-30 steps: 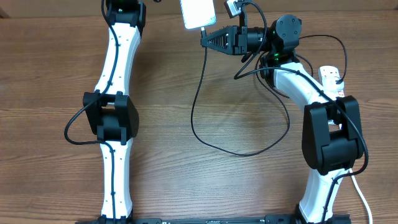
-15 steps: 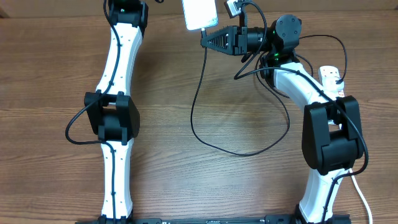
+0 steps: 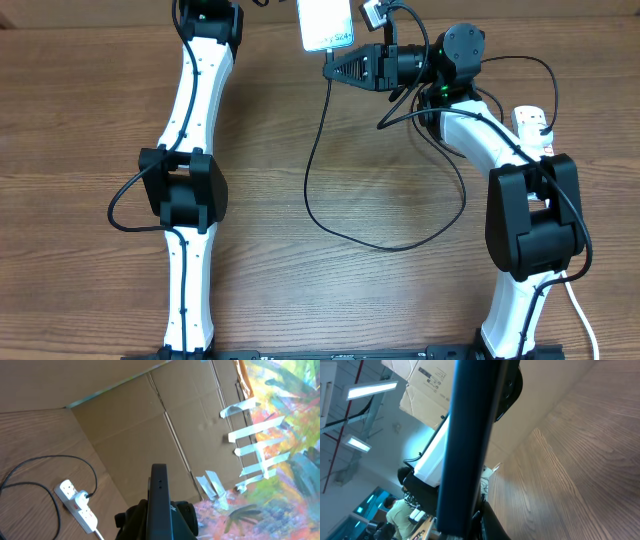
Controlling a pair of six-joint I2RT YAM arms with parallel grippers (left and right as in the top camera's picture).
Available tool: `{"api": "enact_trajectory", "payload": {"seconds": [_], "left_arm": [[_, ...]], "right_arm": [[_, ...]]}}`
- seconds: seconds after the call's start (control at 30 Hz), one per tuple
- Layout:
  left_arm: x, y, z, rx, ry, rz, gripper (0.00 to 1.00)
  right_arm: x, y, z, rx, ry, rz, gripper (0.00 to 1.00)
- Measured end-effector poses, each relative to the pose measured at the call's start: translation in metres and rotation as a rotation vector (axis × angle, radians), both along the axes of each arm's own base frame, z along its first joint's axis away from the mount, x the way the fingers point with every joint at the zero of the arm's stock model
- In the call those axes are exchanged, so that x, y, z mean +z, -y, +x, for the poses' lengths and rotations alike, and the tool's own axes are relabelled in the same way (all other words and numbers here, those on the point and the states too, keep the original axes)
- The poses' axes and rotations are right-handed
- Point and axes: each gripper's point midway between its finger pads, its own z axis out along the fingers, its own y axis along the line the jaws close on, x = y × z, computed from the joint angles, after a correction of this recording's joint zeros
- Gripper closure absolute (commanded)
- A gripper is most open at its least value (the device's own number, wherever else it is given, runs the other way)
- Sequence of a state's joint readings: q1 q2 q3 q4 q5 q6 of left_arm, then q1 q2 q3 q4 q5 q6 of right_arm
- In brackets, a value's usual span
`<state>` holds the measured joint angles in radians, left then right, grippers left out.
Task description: Plug charger to phone and switch on socket
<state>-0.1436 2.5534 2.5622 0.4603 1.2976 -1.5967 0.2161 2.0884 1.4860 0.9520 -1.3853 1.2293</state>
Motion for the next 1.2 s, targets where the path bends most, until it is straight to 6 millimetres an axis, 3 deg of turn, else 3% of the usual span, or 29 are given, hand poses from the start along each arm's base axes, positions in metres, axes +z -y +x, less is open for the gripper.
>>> {"api": "enact_trajectory", "payload": {"seconds": [0.63, 0.73, 0.8, 0.83, 1.03, 1.2], "left_arm": [[-0.002, 0.009, -0.009, -0.037, 0.061, 0.019, 0.96], [-0.003, 0.010, -0.011, -0.051, 0.067, 0.025, 0.96], [-0.006, 0.012, -0.018, -0.086, 0.069, 0.040, 0.96], [-0.008, 0.015, -0.022, -0.107, 0.070, 0.047, 0.96], [-0.011, 0.026, -0.035, -0.171, 0.078, 0.067, 0.96], [-0.012, 0.019, -0.033, -0.169, 0.098, 0.073, 0.96]], "right_arm": [[-0.006, 0.006, -0.002, 0.024, -0.006, -0.021, 0.95], [-0.005, 0.006, 0.000, 0.011, -0.009, -0.016, 0.72], [-0.003, 0.008, 0.007, -0.024, 0.000, -0.003, 0.31], [-0.002, 0.011, 0.010, -0.041, -0.006, 0.000, 0.02], [-0.001, 0.020, 0.019, -0.085, -0.001, 0.010, 0.00], [-0.001, 0.022, 0.020, -0.089, -0.002, 0.009, 0.00]]}}
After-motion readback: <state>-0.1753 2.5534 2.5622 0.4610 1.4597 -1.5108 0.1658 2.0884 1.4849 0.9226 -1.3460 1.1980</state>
